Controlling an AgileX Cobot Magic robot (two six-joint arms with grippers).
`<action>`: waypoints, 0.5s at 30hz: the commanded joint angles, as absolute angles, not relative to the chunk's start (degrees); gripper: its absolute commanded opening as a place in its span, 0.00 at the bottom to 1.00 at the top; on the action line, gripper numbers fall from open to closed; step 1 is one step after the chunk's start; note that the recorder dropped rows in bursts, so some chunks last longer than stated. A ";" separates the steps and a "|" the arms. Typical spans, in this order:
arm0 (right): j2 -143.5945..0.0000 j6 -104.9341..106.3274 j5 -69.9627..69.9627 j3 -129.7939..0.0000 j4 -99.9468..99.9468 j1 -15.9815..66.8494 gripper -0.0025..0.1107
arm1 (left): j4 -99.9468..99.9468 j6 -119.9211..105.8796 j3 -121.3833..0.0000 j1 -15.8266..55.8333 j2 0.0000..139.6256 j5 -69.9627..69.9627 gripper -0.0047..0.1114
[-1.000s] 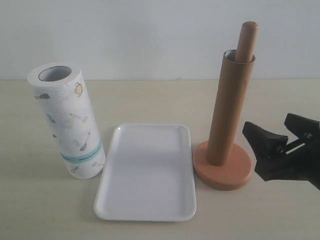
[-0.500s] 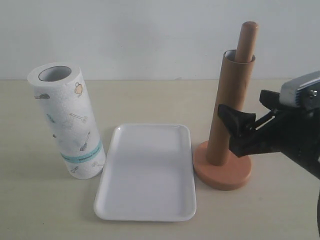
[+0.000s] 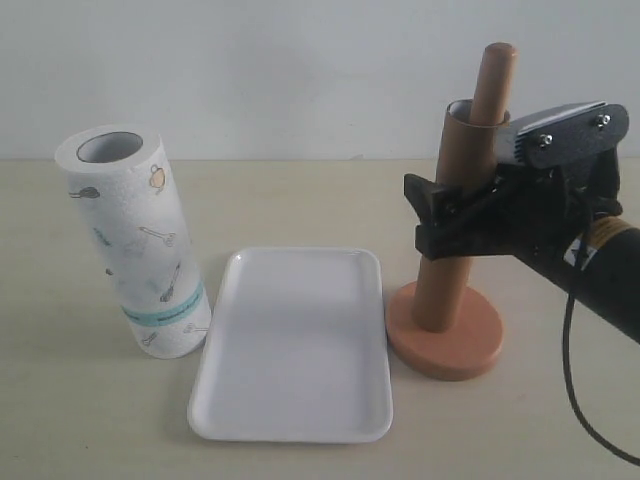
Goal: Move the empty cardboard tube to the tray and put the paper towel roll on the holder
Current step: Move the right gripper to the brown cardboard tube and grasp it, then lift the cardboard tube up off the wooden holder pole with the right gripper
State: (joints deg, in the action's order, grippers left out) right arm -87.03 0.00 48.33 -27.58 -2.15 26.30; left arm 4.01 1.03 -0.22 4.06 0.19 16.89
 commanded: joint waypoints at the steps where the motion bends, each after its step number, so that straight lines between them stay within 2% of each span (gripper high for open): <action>1: -88.01 1.06 47.88 -29.39 1.24 26.33 0.63 | 4.01 1.37 0.00 3.90 0.00 16.97 0.11; 6: -88.01 3.58 48.10 -29.98 5.94 26.33 0.27 | 4.01 1.37 0.00 3.90 0.00 16.97 0.11; 10: -88.01 3.87 48.57 -31.02 6.08 26.33 0.02 | 4.01 1.37 0.00 3.90 0.00 16.97 0.11; 15: -84.97 6.00 47.21 -32.08 5.58 26.33 0.02 | 4.01 1.37 0.00 3.90 0.00 16.97 0.11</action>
State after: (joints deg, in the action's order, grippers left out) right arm -87.18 4.66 47.14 -31.35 5.73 26.30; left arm 4.01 1.03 -0.22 4.06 0.19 16.89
